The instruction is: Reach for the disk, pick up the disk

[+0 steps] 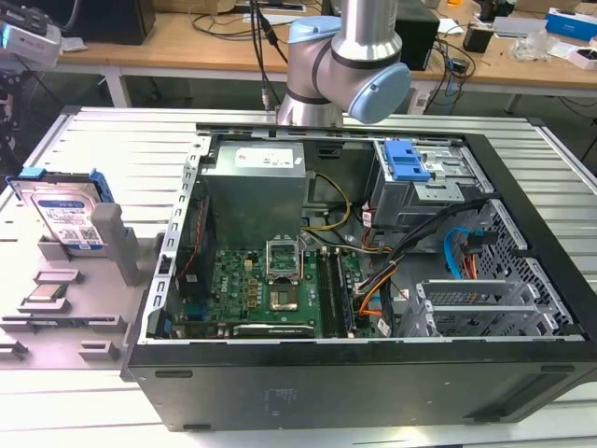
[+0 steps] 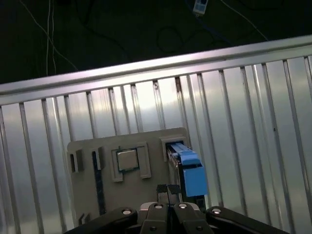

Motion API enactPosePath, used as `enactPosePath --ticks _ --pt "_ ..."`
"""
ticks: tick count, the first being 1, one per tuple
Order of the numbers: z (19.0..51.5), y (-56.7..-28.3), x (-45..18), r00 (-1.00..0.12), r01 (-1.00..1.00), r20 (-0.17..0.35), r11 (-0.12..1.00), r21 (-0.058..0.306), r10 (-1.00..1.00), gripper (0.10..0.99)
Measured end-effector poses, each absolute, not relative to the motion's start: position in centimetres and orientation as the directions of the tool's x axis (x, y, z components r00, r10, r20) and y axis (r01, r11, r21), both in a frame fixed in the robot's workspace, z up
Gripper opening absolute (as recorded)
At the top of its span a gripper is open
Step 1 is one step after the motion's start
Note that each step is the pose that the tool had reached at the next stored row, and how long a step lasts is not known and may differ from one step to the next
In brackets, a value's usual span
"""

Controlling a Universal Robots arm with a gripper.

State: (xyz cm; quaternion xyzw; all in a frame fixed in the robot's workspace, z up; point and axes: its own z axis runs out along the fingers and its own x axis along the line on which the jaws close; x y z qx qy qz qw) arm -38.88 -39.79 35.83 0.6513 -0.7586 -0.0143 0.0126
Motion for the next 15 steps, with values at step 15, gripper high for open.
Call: enactPosePath --ticks 15 --pt "35.83 -39.79 -38.88 -0.042 -0.998 0.0 0.042 0.038 -0.999 0.106"
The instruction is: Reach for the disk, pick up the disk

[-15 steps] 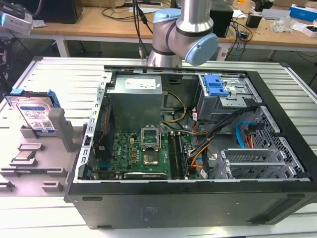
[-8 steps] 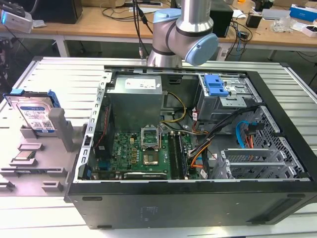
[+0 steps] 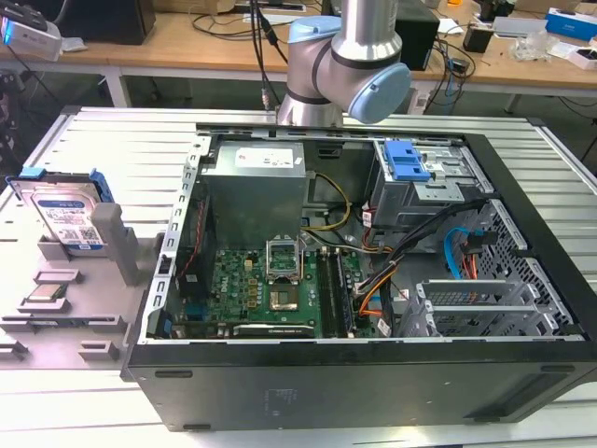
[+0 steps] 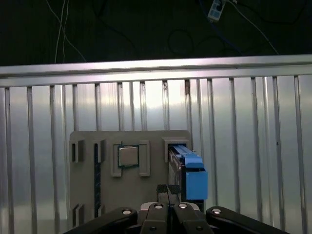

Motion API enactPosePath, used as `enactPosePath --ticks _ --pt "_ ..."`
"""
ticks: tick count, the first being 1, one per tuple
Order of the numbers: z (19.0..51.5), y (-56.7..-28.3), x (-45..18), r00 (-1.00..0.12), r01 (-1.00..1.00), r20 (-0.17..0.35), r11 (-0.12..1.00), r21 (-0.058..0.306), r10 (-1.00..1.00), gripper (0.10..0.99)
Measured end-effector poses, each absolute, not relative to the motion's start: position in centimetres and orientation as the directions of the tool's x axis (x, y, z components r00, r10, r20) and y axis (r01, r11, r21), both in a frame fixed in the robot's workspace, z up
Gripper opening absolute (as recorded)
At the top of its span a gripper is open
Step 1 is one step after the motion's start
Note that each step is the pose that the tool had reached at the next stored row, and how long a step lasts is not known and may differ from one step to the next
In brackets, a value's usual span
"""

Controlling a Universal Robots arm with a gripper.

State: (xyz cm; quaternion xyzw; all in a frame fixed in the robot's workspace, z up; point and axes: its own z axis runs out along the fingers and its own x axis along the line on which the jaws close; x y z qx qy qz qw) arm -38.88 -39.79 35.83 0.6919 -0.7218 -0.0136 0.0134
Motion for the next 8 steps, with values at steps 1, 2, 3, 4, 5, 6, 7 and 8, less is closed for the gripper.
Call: enactPosePath --ticks 1,2,3,4,5,6,7,8 --pt "35.83 -39.79 -38.88 -0.042 -0.998 0.001 0.042 0.038 -0.999 0.114" --pt "35.83 -39.79 -38.88 -0.042 -0.998 0.0 0.042 0.038 -0.999 0.169" --pt "35.83 -39.79 -38.88 -0.042 -0.998 0.001 0.042 0.038 -0.999 0.169" --pt "35.83 -39.79 -38.88 -0.042 -0.998 0.0 0.042 0.038 -0.999 0.235" --pt "35.83 -39.79 -38.88 -0.041 -0.998 0.001 0.041 0.038 -0.999 0.298" --pt "35.83 -39.8 -38.88 -0.041 -0.998 0.001 0.041 0.038 -0.999 0.357" --pt "35.83 -39.8 -38.88 -0.041 -0.998 0.001 0.041 0.038 -0.999 0.42" --pt "35.83 -39.79 -38.88 -0.041 -0.998 0.001 0.041 0.038 -0.999 0.478"
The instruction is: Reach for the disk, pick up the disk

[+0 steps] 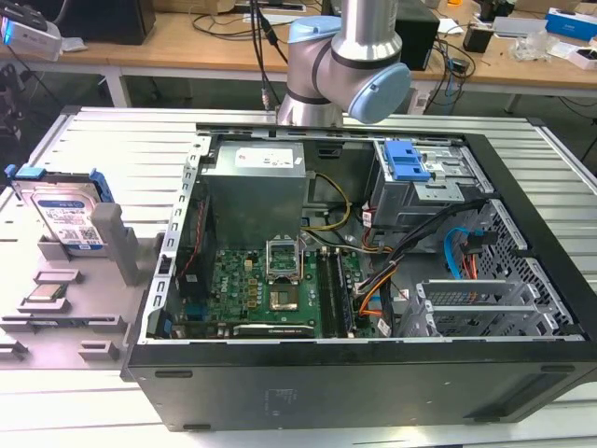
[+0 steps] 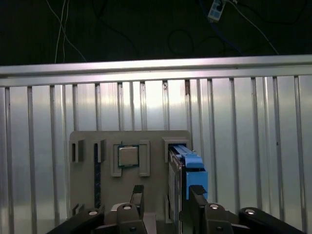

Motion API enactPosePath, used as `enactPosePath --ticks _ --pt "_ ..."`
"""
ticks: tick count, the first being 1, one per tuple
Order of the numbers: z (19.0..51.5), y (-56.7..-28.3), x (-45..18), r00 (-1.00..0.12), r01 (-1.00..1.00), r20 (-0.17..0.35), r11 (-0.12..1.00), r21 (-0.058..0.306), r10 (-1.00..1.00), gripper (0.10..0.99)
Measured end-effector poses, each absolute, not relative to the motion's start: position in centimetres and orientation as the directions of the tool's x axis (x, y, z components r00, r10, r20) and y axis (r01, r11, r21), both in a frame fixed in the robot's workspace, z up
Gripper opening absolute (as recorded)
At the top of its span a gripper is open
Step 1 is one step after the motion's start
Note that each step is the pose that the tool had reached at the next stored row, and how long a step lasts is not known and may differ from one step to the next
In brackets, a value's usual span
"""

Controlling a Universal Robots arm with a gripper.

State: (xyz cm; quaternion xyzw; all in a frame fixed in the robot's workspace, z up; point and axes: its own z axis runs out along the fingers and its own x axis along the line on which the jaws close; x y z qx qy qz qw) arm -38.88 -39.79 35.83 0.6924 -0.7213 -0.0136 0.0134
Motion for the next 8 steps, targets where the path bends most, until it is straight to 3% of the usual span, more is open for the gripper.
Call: enactPosePath --ticks 1,2,8 --pt "35.8 -39.8 -38.9 -0.041 -0.998 0.001 0.041 0.038 -0.999 0.478" --pt "35.8 -39.8 -38.9 -0.04 -0.998 0.001 0.04 0.038 -0.999 0.545" --pt "35.8 -38.1 -38.9 -0.04 -0.998 0.001 0.04 0.038 -0.999 0.545"
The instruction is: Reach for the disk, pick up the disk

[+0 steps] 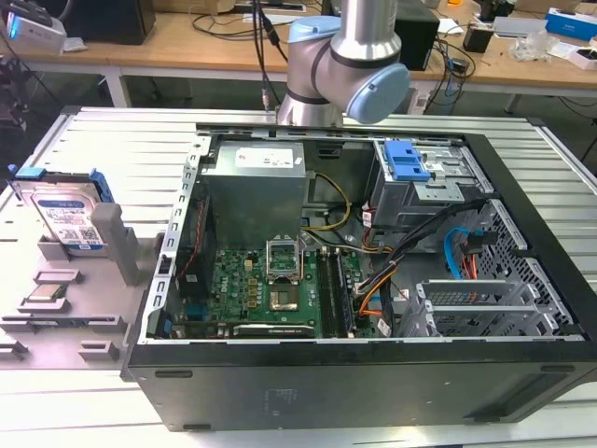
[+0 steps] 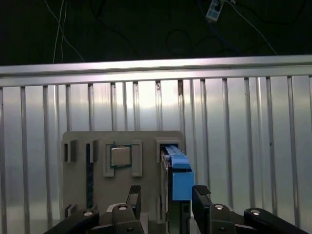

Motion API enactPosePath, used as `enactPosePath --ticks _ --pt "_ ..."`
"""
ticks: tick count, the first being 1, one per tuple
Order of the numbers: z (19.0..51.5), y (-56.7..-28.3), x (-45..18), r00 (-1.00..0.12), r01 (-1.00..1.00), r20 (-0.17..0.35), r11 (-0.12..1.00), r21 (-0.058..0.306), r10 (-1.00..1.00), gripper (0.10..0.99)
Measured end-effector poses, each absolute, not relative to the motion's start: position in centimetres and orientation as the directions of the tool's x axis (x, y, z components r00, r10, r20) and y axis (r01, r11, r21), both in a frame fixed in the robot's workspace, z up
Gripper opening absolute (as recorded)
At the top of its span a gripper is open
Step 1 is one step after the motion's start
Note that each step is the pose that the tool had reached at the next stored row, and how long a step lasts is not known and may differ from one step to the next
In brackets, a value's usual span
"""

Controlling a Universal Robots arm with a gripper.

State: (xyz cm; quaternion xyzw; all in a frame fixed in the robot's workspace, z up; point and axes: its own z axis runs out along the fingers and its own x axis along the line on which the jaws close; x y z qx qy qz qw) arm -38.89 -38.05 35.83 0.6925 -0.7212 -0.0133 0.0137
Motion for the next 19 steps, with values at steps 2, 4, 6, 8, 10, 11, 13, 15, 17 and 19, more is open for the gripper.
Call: enactPosePath --ticks 2,4,6,8,10,11,13,15,17,19 --pt "35.8 -37.2 -38.9 -0.04 -0.998 0.002 0.04 0.038 -0.999 0.545" --pt "35.8 -36.7 -38.9 -0.04 -0.998 0.004 0.04 0.038 -0.999 0.545" --pt "35.8 -36.5 -38.8 -0.04 -0.998 0.006 0.041 0.038 -0.999 0.545" --pt "35.4 -36.5 -38.7 -0.04 -0.998 0.006 0.04 0.038 -0.999 0.545" --pt "35.0 -36.5 -38.7 -0.04 -0.998 0.008 0.041 0.038 -0.999 0.545" --pt "34.8 -36.5 -38.7 -0.04 -0.998 0.008 0.041 0.038 -0.999 0.545" --pt "34.4 -36.5 -38.7 -0.04 -0.998 0.009 0.041 0.038 -0.999 0.545" --pt "33.7 -36.5 -38.7 -0.04 -0.998 0.01 0.041 0.038 -0.999 0.545" --pt "33.1 -36.5 -38.7 -0.04 -0.998 0.01 0.041 0.038 -0.999 0.545" --pt "32.6 -36.5 -38.7 -0.04 -0.998 0.011 0.041 0.038 -0.999 0.545"
